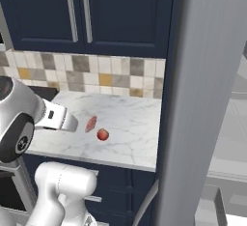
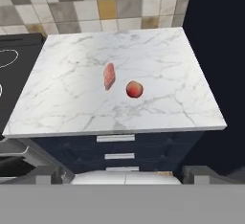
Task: Open the fridge, remove the peach, squash, and steak, and place them on any counter.
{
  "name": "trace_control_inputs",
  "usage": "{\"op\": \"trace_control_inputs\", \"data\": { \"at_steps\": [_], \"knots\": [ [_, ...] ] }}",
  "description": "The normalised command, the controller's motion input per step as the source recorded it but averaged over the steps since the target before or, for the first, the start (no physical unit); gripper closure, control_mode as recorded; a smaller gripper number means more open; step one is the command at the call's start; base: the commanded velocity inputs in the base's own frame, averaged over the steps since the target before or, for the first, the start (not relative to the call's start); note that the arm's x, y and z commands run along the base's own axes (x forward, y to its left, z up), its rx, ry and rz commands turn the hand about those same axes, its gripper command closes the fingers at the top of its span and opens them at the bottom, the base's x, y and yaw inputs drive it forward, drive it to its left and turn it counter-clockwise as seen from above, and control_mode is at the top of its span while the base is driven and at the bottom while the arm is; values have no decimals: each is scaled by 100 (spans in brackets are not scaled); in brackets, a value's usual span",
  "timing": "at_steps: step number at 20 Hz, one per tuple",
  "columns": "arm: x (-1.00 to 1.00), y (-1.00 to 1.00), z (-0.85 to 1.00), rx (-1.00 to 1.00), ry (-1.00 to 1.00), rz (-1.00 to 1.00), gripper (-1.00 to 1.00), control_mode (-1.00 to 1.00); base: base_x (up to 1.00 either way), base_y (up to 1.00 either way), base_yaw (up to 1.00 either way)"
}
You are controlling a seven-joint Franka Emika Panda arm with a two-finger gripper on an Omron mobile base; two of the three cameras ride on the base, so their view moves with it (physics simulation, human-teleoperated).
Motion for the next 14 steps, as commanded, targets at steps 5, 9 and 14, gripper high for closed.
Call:
{"op": "trace_control_inputs", "data": {
  "at_steps": [5, 9, 14],
  "knots": [
    [0, 0, 0, 0, 0, 0, -100, 100, -99, 0, 1],
    [0, 0, 0, 0, 0, 0, -100, 100, -100, 0, 7],
    [0, 0, 0, 0, 0, 0, -100, 100, -100, 0, 9]
  ]
}}
